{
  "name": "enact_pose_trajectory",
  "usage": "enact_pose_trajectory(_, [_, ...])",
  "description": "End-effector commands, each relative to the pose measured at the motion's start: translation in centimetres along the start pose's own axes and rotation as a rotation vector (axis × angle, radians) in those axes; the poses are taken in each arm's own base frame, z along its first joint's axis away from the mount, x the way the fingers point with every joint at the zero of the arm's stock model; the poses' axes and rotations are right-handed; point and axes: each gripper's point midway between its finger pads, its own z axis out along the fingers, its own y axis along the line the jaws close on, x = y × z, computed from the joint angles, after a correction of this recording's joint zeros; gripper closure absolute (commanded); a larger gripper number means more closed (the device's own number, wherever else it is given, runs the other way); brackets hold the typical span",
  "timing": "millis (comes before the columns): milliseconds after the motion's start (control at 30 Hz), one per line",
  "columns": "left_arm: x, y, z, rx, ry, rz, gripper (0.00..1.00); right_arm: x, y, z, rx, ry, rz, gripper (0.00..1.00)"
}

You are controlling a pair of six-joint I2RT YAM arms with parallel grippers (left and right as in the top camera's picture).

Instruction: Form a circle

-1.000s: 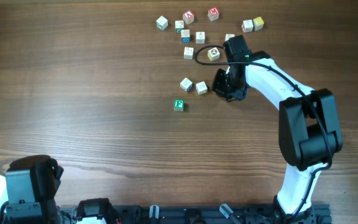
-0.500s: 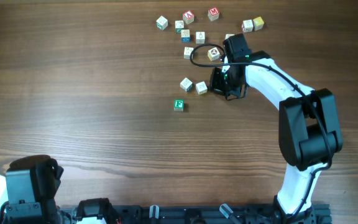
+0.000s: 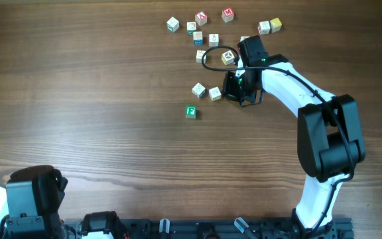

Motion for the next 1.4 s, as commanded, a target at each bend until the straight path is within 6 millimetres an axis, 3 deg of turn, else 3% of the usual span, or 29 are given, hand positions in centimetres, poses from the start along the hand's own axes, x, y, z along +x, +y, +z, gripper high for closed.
enact_pose_trajectory(0, [-0.07,0.10,0.00,-0.004,-0.005,-0.019,0.00,-0.47,1.45,-0.79,-0.038,-0.020,-0.038,0.96])
enact_pose_trajectory(1367, [-0.07,0.10,0.00,-0.004,-0.005,-0.019,0.00,-0.98,2.43,-0.86,-0.085,-0.037,-0.055,0.96])
